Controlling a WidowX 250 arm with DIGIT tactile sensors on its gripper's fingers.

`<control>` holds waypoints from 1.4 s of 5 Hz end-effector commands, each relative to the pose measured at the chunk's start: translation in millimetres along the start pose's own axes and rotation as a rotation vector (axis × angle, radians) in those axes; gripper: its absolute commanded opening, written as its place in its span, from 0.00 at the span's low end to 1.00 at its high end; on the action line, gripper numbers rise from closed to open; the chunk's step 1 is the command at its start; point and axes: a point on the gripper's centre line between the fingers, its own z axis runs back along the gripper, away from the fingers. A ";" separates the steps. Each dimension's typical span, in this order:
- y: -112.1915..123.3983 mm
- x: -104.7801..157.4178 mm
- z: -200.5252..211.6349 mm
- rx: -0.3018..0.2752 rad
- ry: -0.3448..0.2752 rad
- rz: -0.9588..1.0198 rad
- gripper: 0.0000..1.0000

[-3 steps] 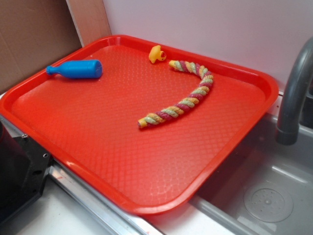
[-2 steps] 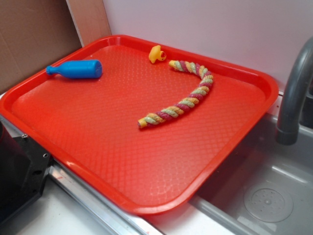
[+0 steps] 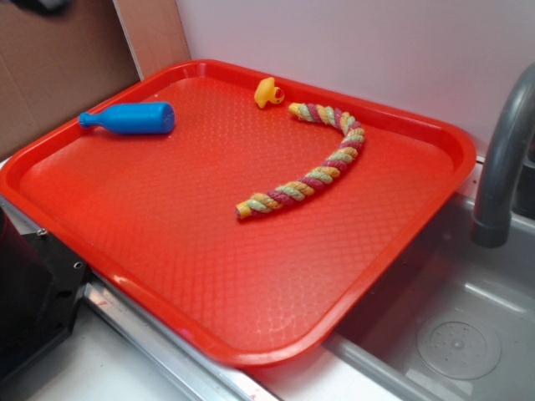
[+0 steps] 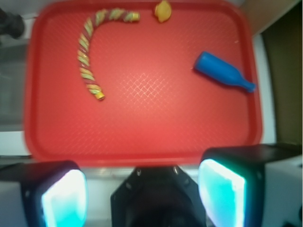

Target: Grab the multicolored rope.

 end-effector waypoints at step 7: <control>-57.2 132.3 -122.9 -0.040 -0.132 0.054 1.00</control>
